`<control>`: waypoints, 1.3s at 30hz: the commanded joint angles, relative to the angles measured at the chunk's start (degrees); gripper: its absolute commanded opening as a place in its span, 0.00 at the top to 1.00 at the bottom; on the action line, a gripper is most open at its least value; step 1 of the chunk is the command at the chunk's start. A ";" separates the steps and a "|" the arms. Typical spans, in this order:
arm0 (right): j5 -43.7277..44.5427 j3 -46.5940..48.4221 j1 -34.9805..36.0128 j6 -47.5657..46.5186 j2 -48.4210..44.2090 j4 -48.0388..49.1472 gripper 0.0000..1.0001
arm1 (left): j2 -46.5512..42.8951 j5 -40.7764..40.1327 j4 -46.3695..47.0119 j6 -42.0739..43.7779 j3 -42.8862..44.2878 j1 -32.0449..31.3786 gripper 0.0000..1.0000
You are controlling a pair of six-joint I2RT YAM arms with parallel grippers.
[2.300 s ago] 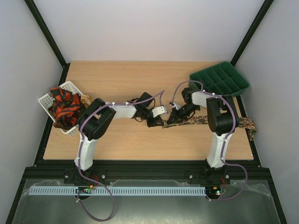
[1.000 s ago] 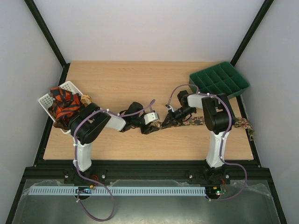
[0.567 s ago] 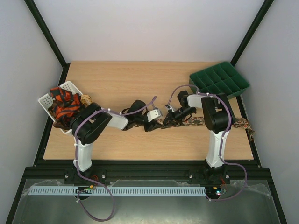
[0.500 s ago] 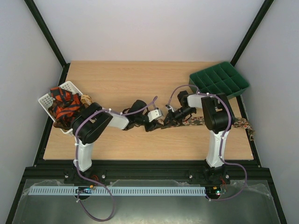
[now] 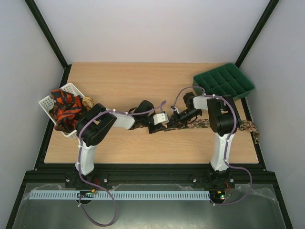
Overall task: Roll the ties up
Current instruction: Roll the tie at the center of the board.
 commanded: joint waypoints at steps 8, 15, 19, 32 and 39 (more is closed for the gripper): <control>-3.26 3.42 -2.75 -2.42 -2.08 -7.63 0.68 | 5.37 -10.51 -20.95 7.01 3.76 -0.25 0.71; -5.51 3.94 -1.74 -2.37 -1.80 -8.31 0.62 | 6.40 -10.13 -22.53 6.65 5.71 -0.34 0.71; -6.33 4.40 -1.73 -3.48 -1.76 -9.01 0.62 | 6.60 -9.57 -22.73 6.37 5.79 -0.47 0.70; 2.57 5.87 -0.40 -7.44 2.19 -11.49 0.95 | 6.63 -8.50 -22.37 4.47 6.03 -0.32 0.68; 6.63 5.16 -1.52 -8.33 4.08 -9.50 0.99 | 1.37 -1.14 -14.45 1.98 1.64 2.29 0.39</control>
